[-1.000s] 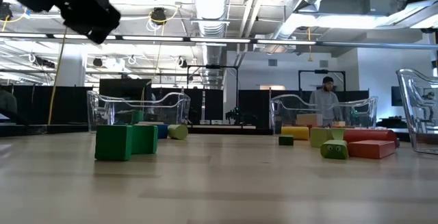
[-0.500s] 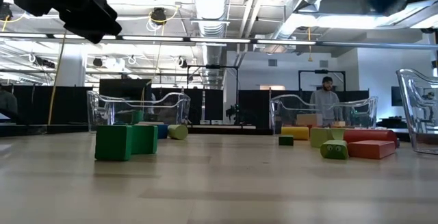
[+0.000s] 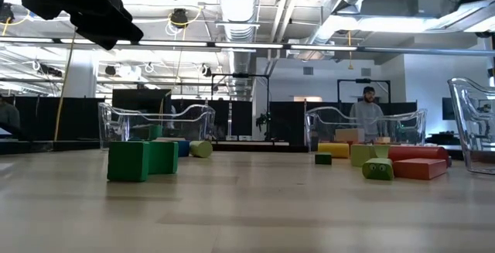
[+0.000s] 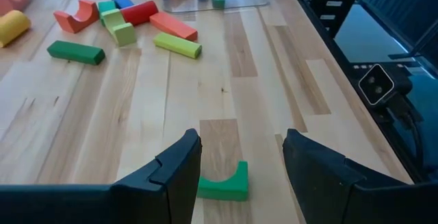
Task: Sort blocks by size
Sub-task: Put the blue rectangular block into the bottom transparent bin
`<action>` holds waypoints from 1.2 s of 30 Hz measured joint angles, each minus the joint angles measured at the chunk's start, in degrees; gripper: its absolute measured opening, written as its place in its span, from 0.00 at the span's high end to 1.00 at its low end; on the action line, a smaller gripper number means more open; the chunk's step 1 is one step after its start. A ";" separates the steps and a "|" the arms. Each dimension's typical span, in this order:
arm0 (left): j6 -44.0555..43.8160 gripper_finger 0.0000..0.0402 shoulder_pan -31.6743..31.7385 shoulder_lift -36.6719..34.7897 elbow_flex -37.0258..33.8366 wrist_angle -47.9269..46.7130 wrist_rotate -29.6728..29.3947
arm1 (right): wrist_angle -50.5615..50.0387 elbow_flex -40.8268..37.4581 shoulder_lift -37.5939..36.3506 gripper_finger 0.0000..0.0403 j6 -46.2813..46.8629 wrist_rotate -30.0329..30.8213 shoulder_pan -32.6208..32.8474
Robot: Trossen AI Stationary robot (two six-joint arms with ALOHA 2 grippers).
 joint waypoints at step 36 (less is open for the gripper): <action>-0.20 0.51 0.00 0.04 0.00 -0.50 -0.83 | 4.37 -11.15 0.07 0.51 11.86 -28.52 -9.16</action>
